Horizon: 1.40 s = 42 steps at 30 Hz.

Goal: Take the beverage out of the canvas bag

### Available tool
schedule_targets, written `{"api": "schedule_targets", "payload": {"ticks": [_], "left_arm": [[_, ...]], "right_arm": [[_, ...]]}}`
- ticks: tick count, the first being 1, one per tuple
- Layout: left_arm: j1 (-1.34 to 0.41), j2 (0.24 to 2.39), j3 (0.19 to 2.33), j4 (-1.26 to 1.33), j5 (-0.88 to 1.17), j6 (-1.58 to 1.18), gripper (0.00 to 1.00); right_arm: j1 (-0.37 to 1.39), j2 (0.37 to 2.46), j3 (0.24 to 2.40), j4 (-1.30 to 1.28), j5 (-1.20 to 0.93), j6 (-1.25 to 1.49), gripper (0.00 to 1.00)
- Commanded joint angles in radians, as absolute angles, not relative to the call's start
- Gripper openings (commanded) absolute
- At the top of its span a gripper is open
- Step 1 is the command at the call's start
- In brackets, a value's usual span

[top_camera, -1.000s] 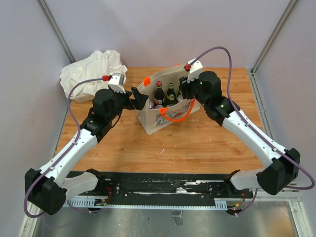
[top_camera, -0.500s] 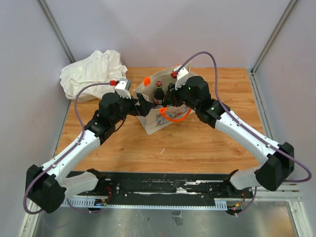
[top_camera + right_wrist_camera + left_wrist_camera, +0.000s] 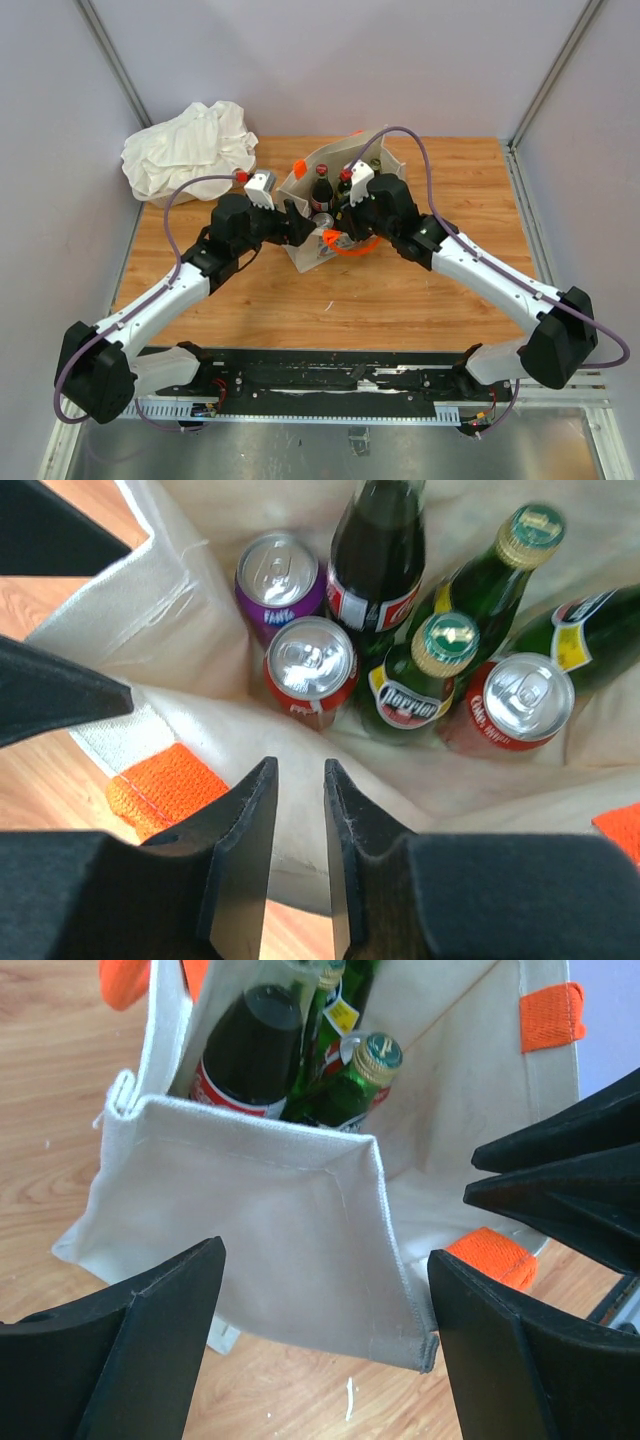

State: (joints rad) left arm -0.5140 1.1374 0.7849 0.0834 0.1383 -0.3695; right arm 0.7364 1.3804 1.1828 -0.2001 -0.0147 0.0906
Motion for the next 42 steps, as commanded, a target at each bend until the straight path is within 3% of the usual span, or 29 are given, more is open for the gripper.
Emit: {"api": "schedule_targets", "payload": {"ticks": [1, 18, 25, 31, 36, 42], "left_arm": [[-0.520, 1.118, 0.735, 0.010, 0.146, -0.353, 0.85], [-0.519, 1.158, 0.636, -0.057, 0.150, -0.346, 0.30], [-0.520, 1.161, 0.597, -0.065, 0.143, -0.359, 0.21], [-0.520, 1.199, 0.544, -0.048, 0.149, -0.357, 0.05], [-0.522, 1.243, 0.505, -0.006, 0.155, -0.358, 0.02], [-0.528, 1.269, 0.504, 0.001, 0.153, -0.362, 0.01]], "right_arm": [[0.757, 1.337, 1.101, -0.288, -0.021, 0.129, 0.27], [0.753, 1.530, 1.103, -0.403, 0.123, 0.176, 0.15], [0.722, 1.580, 1.083, -0.423, 0.128, 0.191, 0.13], [0.683, 1.599, 1.067, -0.413, 0.158, 0.202, 0.10], [0.681, 1.535, 1.088, -0.380, 0.223, 0.173, 0.20], [0.667, 1.466, 1.147, -0.306, 0.298, 0.138, 0.53]]}}
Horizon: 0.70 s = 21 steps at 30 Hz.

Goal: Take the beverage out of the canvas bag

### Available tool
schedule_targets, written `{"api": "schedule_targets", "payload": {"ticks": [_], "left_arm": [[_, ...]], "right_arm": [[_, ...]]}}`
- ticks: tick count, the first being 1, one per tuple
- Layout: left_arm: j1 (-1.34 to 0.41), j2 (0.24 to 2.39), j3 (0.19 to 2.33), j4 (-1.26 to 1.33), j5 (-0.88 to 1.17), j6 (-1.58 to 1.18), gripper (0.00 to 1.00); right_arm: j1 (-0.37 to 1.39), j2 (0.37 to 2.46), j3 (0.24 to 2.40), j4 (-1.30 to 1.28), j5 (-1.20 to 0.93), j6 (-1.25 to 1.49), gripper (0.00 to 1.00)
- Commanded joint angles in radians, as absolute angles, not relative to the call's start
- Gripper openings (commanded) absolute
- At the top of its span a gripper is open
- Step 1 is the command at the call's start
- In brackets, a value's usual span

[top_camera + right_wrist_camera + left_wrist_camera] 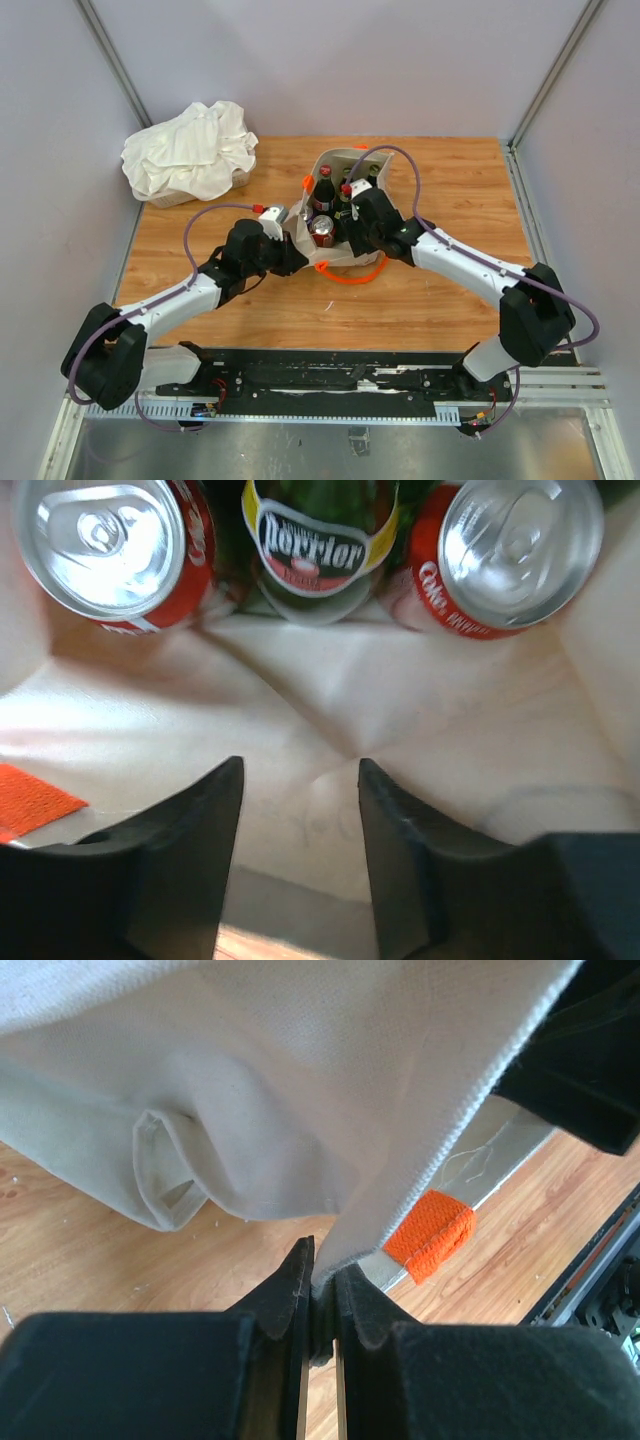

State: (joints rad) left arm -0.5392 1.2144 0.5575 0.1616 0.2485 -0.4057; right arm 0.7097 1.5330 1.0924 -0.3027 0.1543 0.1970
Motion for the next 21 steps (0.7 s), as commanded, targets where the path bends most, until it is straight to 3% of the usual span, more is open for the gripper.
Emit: {"api": "schedule_targets", "payload": {"ticks": [1, 5, 21], "left_arm": [[-0.528, 1.271, 0.506, 0.000, 0.151, -0.361, 0.01], [-0.528, 1.278, 0.524, -0.015, 0.146, -0.356, 0.02], [-0.528, 1.273, 0.594, -0.073, 0.141, -0.320, 0.06]], "right_arm": [[0.661, 1.458, 1.155, -0.289, 0.305, 0.138, 0.60], [0.640, 1.437, 1.163, -0.200, 0.302, 0.149, 0.71], [0.590, 1.592, 1.203, 0.066, 0.169, 0.174, 0.69]]}}
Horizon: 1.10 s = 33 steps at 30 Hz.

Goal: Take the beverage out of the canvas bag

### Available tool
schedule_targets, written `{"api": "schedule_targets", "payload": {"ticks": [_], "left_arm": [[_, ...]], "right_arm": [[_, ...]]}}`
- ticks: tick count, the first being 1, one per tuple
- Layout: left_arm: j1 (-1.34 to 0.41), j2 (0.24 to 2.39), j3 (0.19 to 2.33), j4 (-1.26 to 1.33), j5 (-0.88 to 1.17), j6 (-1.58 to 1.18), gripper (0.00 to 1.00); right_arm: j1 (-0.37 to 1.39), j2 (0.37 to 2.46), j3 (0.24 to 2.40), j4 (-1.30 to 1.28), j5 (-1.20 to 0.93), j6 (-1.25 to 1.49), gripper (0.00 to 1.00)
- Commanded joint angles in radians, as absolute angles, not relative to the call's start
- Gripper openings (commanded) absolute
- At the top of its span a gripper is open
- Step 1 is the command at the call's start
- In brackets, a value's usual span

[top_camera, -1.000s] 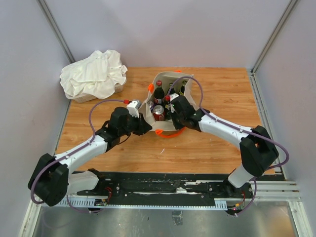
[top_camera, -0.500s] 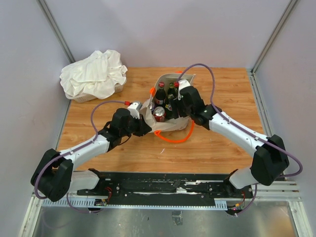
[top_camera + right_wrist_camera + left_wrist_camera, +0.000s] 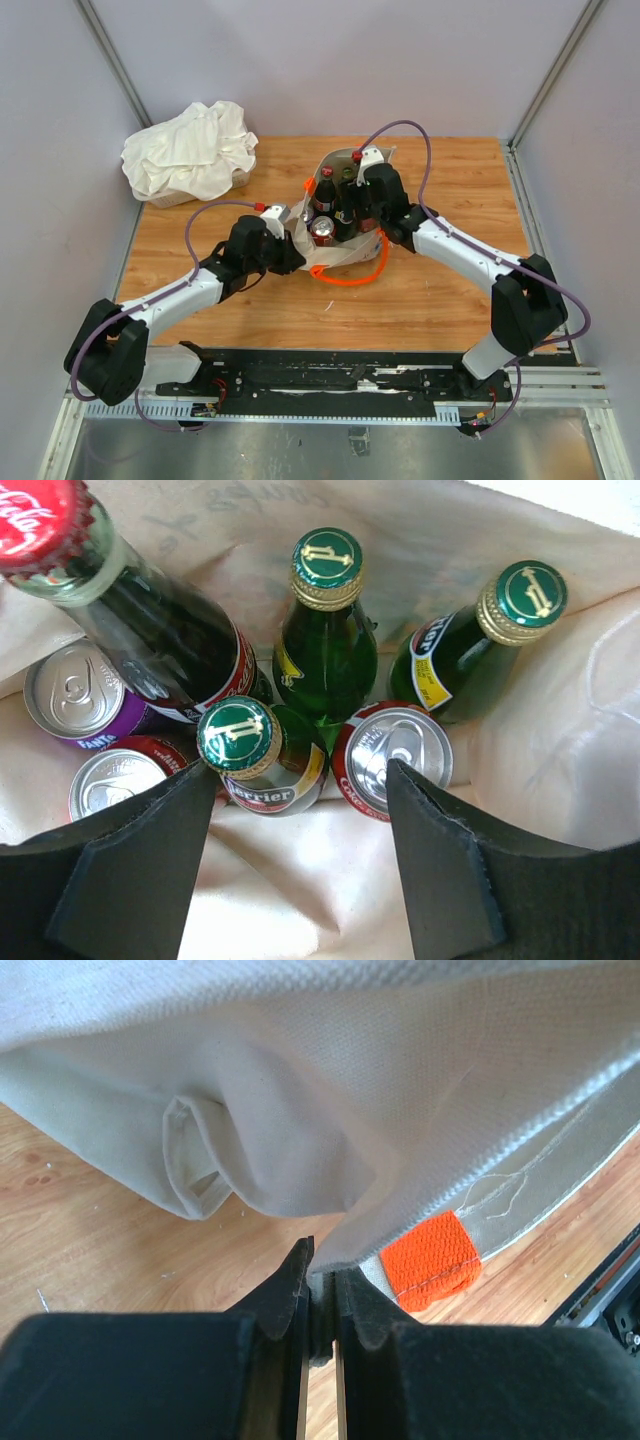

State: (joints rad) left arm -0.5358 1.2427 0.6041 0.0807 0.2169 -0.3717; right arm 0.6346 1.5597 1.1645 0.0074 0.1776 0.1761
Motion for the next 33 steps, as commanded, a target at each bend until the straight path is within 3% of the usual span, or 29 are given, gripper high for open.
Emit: {"api": "schedule_targets", "payload": {"ticks": [1, 15, 20, 23, 33], "left_arm": [[-0.528, 1.272, 0.596, -0.073, 0.139, -0.321, 0.06], [-0.529, 1.278, 0.623, -0.090, 0.126, -0.304, 0.07], [-0.528, 1.277, 0.628, -0.091, 0.124, -0.303, 0.06], [-0.528, 1.276, 0.631, -0.092, 0.122, -0.304, 0.07], [-0.528, 1.278, 0.639, -0.101, 0.113, -0.294, 0.06]], "right_arm": [[0.587, 1.602, 1.209, 0.070, 0.167, 0.177, 0.69], [0.574, 1.710, 1.264, 0.114, 0.114, 0.197, 0.53], [0.573, 1.725, 1.270, 0.078, 0.094, 0.207, 0.30], [0.574, 1.726, 1.258, 0.059, 0.093, 0.222, 0.03], [0.597, 1.700, 1.229, 0.080, 0.144, 0.119, 0.01]]}}
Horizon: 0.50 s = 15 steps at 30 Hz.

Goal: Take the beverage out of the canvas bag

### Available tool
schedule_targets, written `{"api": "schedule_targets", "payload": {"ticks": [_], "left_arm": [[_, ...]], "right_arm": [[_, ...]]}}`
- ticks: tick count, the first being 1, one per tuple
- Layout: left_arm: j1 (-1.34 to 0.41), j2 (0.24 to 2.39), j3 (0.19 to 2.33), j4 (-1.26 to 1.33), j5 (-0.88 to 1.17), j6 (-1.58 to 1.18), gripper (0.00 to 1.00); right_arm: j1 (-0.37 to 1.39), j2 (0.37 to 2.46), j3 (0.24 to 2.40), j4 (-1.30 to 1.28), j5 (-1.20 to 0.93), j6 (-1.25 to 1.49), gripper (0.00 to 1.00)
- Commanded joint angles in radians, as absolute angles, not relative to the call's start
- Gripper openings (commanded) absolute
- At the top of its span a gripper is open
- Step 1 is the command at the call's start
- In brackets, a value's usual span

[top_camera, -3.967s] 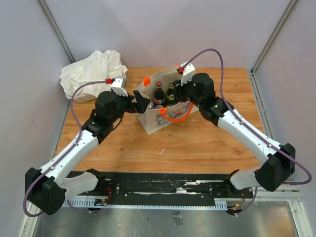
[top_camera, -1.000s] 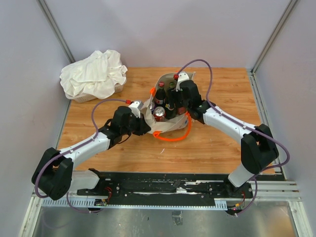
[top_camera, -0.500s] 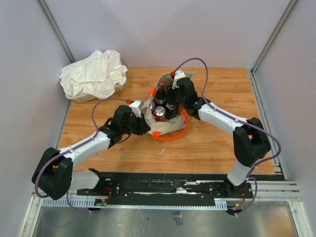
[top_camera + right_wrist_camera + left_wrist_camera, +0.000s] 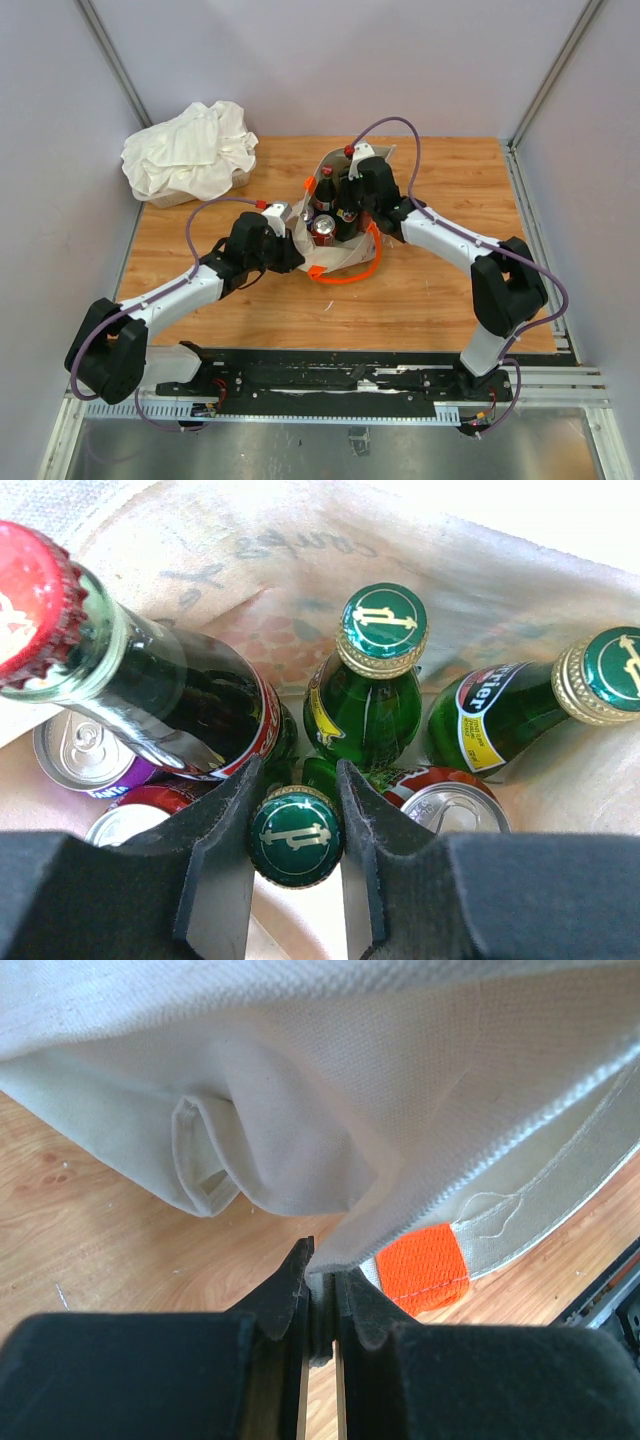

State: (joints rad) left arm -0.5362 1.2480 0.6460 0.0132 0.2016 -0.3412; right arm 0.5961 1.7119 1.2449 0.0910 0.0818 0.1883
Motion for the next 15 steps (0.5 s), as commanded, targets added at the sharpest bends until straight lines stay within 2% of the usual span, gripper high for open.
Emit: {"api": "schedule_targets", "payload": {"ticks": [1, 15], "left_arm": [[-0.528, 1.279, 0.639, -0.100, 0.112, -0.294, 0.06], [-0.528, 1.279, 0.644, -0.096, 0.091, -0.298, 0.04]], "right_arm": [[0.599, 1.693, 1.228, 0.083, 0.151, 0.120, 0.01], [0.633, 1.589, 1.368, 0.084, 0.071, 0.006, 0.01]]}}
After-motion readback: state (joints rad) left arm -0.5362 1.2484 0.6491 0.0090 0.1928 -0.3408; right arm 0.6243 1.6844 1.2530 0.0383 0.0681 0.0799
